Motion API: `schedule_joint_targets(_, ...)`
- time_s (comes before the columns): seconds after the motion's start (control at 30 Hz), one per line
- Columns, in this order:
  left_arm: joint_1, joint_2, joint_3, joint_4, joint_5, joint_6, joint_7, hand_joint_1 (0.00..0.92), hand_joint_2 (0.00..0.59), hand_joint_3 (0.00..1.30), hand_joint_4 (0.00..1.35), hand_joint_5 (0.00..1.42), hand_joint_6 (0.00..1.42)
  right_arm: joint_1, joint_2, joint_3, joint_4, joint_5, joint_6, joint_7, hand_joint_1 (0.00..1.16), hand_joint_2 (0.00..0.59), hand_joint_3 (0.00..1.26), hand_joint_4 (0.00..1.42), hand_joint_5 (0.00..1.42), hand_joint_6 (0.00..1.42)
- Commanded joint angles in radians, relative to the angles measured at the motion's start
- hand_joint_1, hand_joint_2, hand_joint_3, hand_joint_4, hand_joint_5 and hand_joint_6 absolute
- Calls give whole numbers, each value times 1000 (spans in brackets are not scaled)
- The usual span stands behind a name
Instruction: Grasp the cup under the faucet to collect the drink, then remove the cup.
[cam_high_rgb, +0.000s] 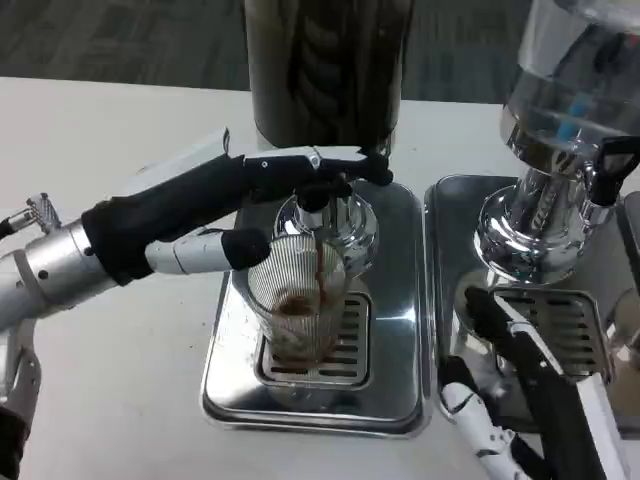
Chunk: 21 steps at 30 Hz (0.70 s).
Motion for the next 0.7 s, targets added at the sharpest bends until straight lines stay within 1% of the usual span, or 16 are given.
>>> schedule_joint_targets(0.03,32,14,-29,-5,44,-7,-19,0,55,246,114,105,215,-24,-17,-5,21,35,-26,46,437,252,156,152,182,114)
schedule_joint_targets(0.07,33,15,-29,-6,43,-6,-18,0,55,246,114,105,215,-30,-20,-5,23,36,-28,54,435,241,150,144,176,114)
schedule_joint_targets(0.13,35,17,-29,-9,40,-1,-16,0,57,246,114,105,216,-43,-22,-6,31,48,-25,74,436,244,132,135,171,112)
schedule_joint_targets(0.23,38,19,-29,-13,37,1,-12,0,59,246,114,105,218,-60,-26,-6,35,57,-16,99,442,228,76,92,129,75)
schedule_joint_targets(0.37,44,21,-29,-22,35,2,-10,0,60,246,114,105,219,-81,-28,-7,34,57,9,128,443,222,28,39,81,42)
schedule_joint_targets(0.57,51,22,-31,-35,30,10,-6,0,64,246,115,106,220,-109,-22,-6,43,18,22,124,439,220,15,14,43,9)
schedule_joint_targets(0.7,53,24,-33,-41,31,11,-4,0,65,246,116,107,225,-137,-25,-2,70,8,29,133,441,220,6,3,39,2)
